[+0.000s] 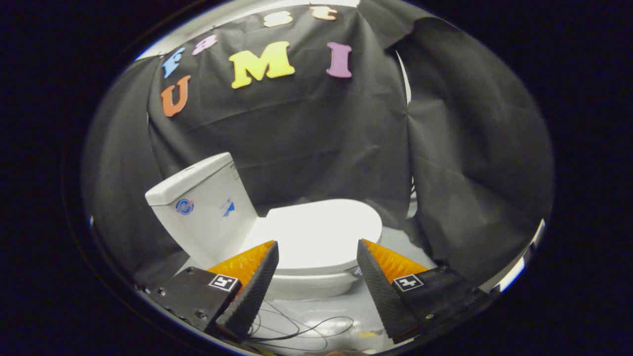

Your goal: Open the toilet lid.

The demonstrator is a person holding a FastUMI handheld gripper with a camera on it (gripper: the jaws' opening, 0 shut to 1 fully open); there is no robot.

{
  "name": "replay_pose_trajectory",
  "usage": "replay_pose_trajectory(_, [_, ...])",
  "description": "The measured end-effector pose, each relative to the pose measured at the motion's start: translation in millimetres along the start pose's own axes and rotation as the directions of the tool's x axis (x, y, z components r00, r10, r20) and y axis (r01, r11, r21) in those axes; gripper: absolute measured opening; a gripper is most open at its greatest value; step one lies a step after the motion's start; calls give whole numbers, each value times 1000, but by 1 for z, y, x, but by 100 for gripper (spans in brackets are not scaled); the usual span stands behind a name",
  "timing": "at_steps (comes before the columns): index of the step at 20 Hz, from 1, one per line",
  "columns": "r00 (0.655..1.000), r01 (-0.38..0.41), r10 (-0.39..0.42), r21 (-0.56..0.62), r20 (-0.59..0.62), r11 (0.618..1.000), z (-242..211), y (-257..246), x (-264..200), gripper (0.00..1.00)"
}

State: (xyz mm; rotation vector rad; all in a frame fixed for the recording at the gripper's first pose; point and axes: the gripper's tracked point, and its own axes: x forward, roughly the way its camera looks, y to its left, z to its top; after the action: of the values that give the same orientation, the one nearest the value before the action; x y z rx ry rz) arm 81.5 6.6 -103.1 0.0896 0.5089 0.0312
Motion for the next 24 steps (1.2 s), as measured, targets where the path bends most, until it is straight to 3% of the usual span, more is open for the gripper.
replay_pose_trajectory(3, [990,36,-22,101,-138,994,-29,-22,18,99])
replay_pose_trajectory(7, [972,44,8,216,-235,975,-57,-36,43,98])
replay_pose_trajectory(10, [950,98,-11,263,-311,960,-76,-54,63,97])
replay_pose_trajectory(19, [905,137,31,361,-424,923,-116,-93,115,96])
replay_pose_trajectory(24, [910,90,133,500,-393,861,-121,-99,142,93])
